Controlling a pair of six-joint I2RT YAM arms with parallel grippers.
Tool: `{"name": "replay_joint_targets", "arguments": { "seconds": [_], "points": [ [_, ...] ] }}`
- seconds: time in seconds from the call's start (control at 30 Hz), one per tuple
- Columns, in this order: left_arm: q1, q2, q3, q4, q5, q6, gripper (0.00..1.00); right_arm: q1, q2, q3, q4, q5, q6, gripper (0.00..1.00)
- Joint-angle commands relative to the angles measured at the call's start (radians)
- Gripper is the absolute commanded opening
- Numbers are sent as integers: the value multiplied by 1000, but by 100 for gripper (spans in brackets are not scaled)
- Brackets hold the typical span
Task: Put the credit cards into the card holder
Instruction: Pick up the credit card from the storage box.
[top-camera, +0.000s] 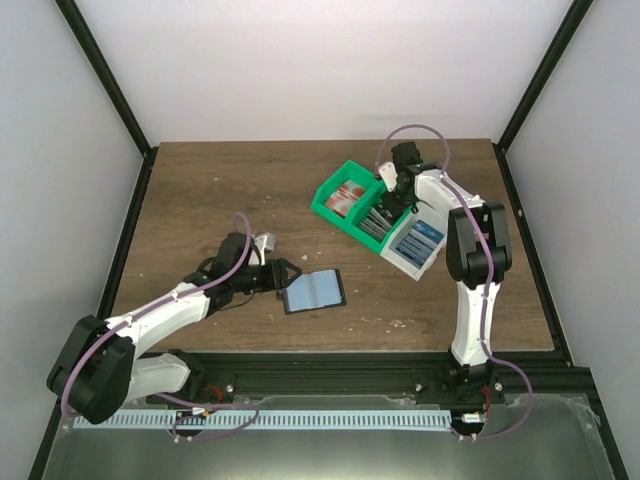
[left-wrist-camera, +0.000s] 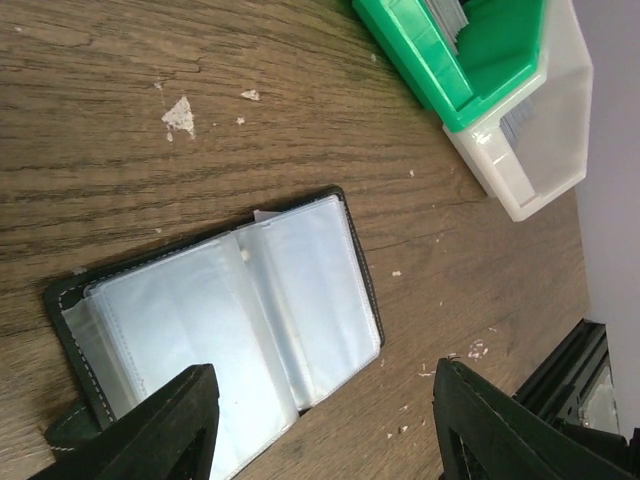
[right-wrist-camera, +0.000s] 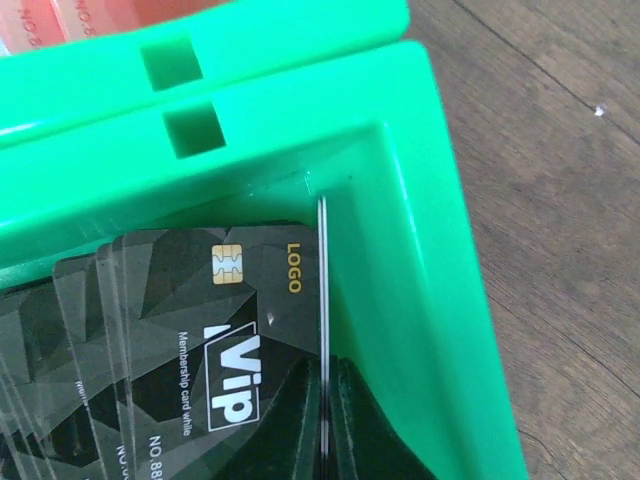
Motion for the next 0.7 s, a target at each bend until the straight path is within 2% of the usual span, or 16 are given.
{"name": "replay_joint_targets", "arguments": {
  "seconds": [0.0,0.17,0.3,0.47,0.57,0.67],
  "points": [
    [-2,2,24,42,36,12,61,-1,-101,10,30,-5,30,1],
    [-3,13,31,96,76,-10,62,0,-223,-52,59,-71,49,0],
    [-12,58,65,176,125,-48,63,-6,-300,-105,92,-138,127,1],
    [-58,178,184,282,145,-94,67,-63,-374,-166,141,-383,414,0],
    [-100,293,310,323,143,-108,73,-111,-441,-285,238,-594,575,0],
    [-136,434,434,333,154,-119,76,-150,-514,-385,329,-710,690,0]
  ]
}}
